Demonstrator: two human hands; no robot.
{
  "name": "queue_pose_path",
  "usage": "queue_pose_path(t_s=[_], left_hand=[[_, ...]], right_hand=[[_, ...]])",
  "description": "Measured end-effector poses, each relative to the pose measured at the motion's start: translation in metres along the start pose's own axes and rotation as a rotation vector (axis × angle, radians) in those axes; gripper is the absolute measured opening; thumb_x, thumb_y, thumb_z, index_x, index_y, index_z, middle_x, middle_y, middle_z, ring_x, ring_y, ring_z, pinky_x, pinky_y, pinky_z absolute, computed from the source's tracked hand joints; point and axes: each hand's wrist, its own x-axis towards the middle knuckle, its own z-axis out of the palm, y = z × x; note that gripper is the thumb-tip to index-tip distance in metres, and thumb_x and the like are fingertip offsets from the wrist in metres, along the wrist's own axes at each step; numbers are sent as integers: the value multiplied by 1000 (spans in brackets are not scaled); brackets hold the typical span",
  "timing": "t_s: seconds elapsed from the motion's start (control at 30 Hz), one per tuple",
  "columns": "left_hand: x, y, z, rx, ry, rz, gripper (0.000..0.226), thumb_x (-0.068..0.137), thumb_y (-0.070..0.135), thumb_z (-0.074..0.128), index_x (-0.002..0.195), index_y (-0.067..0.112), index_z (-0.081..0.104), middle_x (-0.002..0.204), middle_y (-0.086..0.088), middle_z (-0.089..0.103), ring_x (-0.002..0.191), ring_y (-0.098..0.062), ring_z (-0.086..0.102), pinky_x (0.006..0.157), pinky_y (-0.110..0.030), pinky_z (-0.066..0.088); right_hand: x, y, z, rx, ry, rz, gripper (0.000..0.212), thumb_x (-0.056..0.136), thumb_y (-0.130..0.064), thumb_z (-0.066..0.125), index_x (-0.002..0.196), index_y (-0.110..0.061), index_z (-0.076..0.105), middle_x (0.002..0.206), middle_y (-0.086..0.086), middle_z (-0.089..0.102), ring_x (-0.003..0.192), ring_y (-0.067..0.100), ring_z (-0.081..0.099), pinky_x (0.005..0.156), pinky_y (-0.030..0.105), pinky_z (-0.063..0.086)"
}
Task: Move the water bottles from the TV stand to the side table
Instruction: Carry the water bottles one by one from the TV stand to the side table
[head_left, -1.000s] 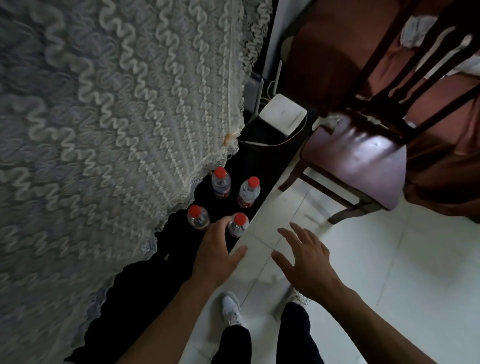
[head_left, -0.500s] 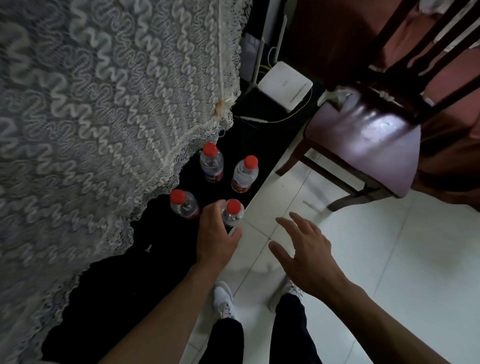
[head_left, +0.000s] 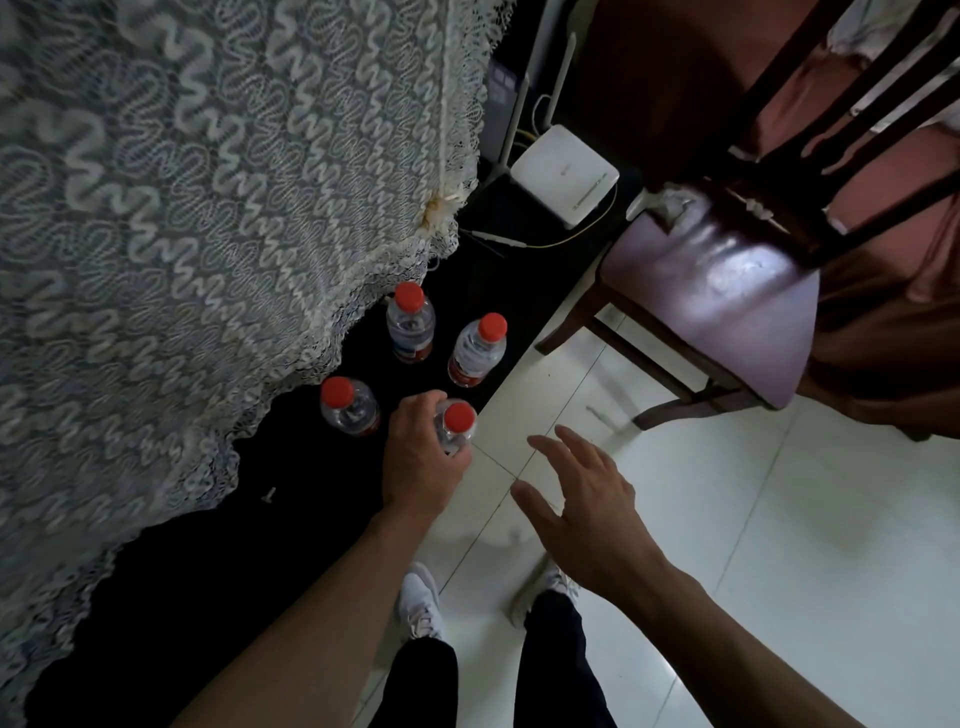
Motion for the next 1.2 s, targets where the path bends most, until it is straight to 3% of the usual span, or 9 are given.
queue_pose_path(t_s=[0.37, 0.63, 0.7, 0.77, 0.87, 1.0, 1.1, 1.2], left_hand=[[-6, 0, -12, -21, -13, 73, 62, 61, 15, 85, 116, 14, 57, 108, -3, 57, 94, -16, 52, 78, -26, 45], [-19, 71, -88, -173, -12, 162, 60, 64, 19, 84, 116, 23, 53, 105, 3, 57, 92, -17, 58, 79, -32, 54], [-19, 98, -110, -179, -13, 181, 61, 64, 17, 85, 115, 26, 53, 103, 4, 57, 91, -16, 59, 78, -32, 54], [-21, 125, -132, -183, 2, 206, 60, 64, 15, 86, 112, 28, 52, 102, 4, 58, 89, -14, 60, 75, -30, 54], [-23, 164, -166, -206, 19, 235, 60, 63, 17, 88, 112, 27, 54, 105, 6, 62, 92, -13, 63, 76, -32, 57], [-26, 205, -207, -179, 60, 300, 59, 61, 20, 88, 108, 28, 55, 100, 10, 63, 91, -10, 64, 75, -33, 58], [-30, 234, -236, -176, 60, 356, 55, 62, 19, 88, 106, 28, 55, 98, 9, 63, 89, -9, 64, 75, -27, 56], [-34, 261, -261, -166, 52, 402, 56, 61, 21, 89, 104, 29, 55, 96, 7, 64, 87, -9, 64, 73, -23, 55]], right_hand=[[4, 5, 6, 38, 23, 7, 58, 96, -56, 43, 148, -34, 31, 162, -3, 20, 149, 23, 17, 118, 50, 19], [-6, -1, -26, 180, 96, 31, 57, 96, -56, 44, 146, -32, 35, 157, -1, 32, 144, 22, 30, 115, 52, 31], [-13, -7, -43, 235, 115, 38, 56, 96, -55, 44, 145, -29, 38, 153, -1, 40, 136, 20, 41, 111, 47, 37], [-20, -16, -61, 331, 123, 43, 53, 98, -52, 44, 143, -24, 42, 146, 1, 47, 120, 15, 51, 101, 34, 43], [-33, -33, -89, 480, 133, 25, 48, 101, -47, 39, 138, -18, 49, 137, 2, 55, 108, 9, 51, 84, 21, 40], [-58, -52, -124, 641, 176, 7, 38, 103, -43, 37, 126, -18, 56, 119, -1, 59, 106, 12, 54, 87, 26, 41], [-80, -61, -146, 750, 220, -23, 37, 103, -43, 38, 110, -16, 63, 107, 6, 64, 99, 23, 59, 90, 36, 47], [-98, -65, -159, 852, 211, -6, 38, 102, -46, 38, 112, -20, 63, 113, 7, 64, 106, 21, 60, 94, 37, 47]])
